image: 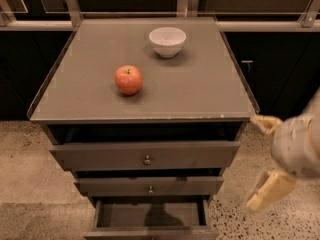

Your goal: Close bottom drawer

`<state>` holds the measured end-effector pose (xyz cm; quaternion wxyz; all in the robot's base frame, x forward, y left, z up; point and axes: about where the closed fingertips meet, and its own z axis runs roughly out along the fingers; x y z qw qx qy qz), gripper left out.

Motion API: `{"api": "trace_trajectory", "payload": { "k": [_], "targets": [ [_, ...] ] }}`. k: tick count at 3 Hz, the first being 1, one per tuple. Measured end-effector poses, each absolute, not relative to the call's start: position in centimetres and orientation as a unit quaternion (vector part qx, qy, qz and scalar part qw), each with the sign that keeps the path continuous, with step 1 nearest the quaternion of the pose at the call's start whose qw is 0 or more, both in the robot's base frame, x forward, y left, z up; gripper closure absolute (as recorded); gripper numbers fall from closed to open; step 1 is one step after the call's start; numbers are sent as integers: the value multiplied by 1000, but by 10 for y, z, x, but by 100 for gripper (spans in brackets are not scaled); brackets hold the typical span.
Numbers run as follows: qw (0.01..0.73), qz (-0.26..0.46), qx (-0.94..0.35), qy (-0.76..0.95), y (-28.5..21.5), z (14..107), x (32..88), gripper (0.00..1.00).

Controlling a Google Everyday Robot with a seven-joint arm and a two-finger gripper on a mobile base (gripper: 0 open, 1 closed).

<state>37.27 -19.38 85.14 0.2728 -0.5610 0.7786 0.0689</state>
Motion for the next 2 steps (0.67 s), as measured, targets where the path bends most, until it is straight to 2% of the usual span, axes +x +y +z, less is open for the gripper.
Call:
{"api": "trace_trajectory", "payload": {
  "k": [2],
  "targets": [
    [296,89,-518,798,-199,825,358,0]
  ]
}}
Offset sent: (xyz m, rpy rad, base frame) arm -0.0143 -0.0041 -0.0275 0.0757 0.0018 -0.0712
